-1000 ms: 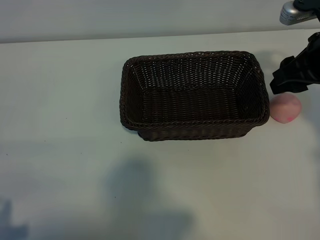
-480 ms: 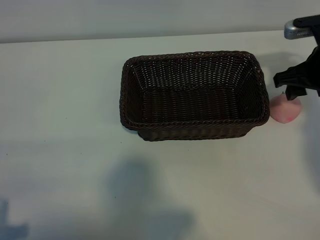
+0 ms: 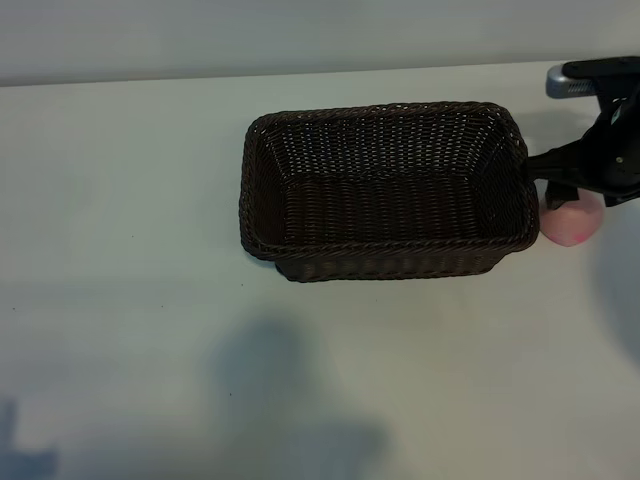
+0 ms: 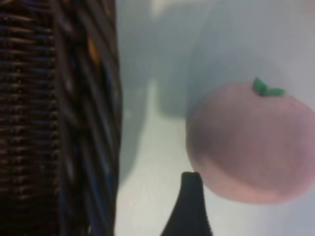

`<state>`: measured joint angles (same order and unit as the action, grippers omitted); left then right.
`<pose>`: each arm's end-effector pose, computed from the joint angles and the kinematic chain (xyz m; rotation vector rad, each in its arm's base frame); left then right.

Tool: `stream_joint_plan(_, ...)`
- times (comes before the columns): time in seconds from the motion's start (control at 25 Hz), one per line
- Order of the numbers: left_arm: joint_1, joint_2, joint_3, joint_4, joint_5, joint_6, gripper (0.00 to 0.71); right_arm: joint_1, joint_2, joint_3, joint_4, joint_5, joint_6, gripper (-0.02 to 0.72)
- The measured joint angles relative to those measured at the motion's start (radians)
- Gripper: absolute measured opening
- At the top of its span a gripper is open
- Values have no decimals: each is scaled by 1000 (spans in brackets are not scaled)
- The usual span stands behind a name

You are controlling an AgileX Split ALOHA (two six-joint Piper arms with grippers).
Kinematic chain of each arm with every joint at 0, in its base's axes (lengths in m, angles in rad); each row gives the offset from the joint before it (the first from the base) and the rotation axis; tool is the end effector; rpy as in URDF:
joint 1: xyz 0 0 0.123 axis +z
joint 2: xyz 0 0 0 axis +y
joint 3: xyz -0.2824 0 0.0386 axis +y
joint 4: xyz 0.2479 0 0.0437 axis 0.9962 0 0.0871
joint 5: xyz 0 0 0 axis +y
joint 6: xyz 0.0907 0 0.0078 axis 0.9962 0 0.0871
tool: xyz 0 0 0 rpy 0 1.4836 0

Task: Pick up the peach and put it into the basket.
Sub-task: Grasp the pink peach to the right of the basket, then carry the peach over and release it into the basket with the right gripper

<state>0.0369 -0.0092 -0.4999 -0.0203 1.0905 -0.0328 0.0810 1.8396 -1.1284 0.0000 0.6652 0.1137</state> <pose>-0.0074 -0.0019 0.2747 -0.0705 2.0637 -0.0218 0.3526 0.0286 0.1688 0.0468 2.8607 0.0394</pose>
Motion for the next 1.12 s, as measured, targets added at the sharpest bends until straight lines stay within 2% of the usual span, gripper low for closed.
stream_joint_plan(0.12, 0, 0, 0, 0, 0, 0, 437, 0, 29, 0, 0, -20, -4, 575)
stream_joint_plan(0.24, 0, 0, 0, 0, 0, 0, 437, 0, 58, 0, 0, -29, -4, 491)
stream_joint_plan(0.32, 0, 0, 0, 0, 0, 0, 437, 0, 73, 0, 0, -29, -4, 372)
stream_joint_plan(0.44, 0, 0, 0, 0, 0, 0, 437, 0, 75, -2, -11, -29, 2, 147)
stream_joint_plan(0.52, 0, 0, 0, 0, 0, 0, 437, 0, 75, -4, -17, -28, 4, 69)
stream_joint_plan(0.76, 0, 0, 0, 0, 0, 0, 437, 0, 58, -35, -25, 31, 4, 47)
stream_joint_plan(1.12, 0, 0, 0, 0, 0, 0, 437, 0, -125, -217, -59, 235, 4, 47)
